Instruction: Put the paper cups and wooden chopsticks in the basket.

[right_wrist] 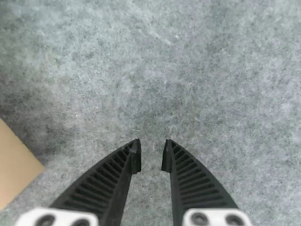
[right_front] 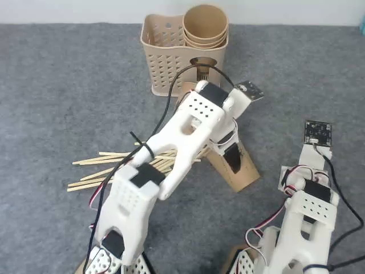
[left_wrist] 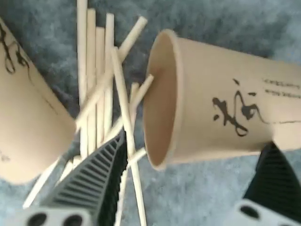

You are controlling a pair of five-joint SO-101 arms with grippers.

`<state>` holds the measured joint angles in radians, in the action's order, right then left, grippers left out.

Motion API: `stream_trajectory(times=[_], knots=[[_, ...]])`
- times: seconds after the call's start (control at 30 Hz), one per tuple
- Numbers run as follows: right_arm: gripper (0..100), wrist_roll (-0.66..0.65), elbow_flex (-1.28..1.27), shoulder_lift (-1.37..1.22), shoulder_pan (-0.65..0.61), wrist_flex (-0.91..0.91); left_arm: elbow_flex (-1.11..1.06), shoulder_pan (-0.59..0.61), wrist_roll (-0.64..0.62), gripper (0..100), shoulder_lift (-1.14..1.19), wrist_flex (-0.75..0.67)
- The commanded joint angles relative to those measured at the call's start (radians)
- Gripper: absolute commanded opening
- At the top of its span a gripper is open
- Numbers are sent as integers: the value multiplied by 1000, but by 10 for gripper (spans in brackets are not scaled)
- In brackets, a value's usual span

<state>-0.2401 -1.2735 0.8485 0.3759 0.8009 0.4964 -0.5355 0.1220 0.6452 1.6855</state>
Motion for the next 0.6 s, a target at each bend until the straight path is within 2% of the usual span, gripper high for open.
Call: stream_trajectory(times=[0.0,0.1,0.17,0.23,0.27,0.33,0.43,0.57], knots=[[95,-6,3,30,7,-21,111,-12,-9,400,55,38],[95,-6,3,30,8,-21,150,-43,-9,361,100,69],[95,-6,3,30,8,-21,148,-69,-9,246,112,69],[95,-6,3,30,8,-21,147,-95,-9,70,117,69],[95,-6,3,30,8,-21,147,-106,-9,17,118,69],[95,-8,3,30,10,-21,127,-126,-11,62,112,69],[95,-8,3,30,10,-21,113,-140,-11,6,110,69],[95,-8,3,30,10,-21,122,-121,-15,13,107,69]])
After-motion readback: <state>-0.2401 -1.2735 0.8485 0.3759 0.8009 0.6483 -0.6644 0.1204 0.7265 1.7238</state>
